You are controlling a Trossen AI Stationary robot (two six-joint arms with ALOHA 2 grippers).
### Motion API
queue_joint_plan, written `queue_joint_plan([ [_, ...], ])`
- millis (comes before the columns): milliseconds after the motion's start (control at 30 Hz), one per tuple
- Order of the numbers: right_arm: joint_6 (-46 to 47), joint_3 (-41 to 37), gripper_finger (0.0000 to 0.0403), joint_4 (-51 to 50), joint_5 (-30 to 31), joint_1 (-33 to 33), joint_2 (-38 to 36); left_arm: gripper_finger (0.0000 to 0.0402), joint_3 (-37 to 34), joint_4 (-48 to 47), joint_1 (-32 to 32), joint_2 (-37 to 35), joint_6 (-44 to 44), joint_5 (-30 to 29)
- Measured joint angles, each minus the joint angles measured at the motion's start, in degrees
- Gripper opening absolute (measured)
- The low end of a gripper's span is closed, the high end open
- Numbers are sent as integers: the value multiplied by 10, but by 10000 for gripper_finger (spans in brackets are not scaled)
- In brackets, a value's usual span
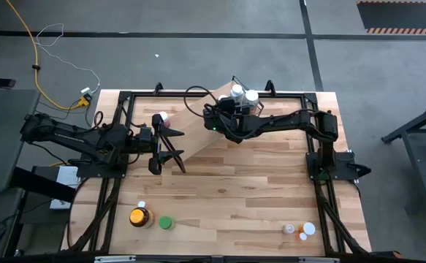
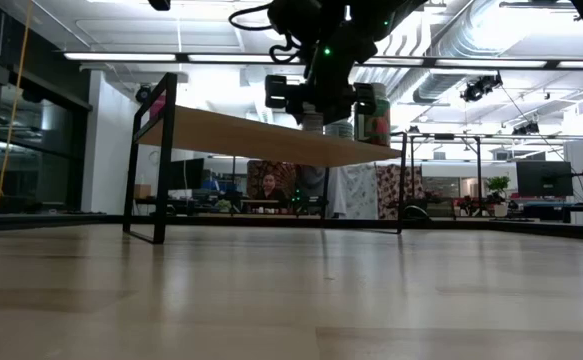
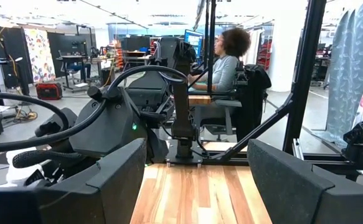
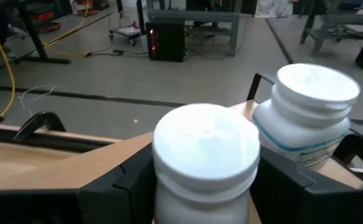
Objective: Pick and place medicine bottles onto shelf by color
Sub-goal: Put the blue bottle on the shelf
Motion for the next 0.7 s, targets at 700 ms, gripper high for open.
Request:
queue_joint_plan([
  [700, -6, 0, 328, 1, 13, 10, -1, 268, 0, 0, 0, 0, 5, 0],
])
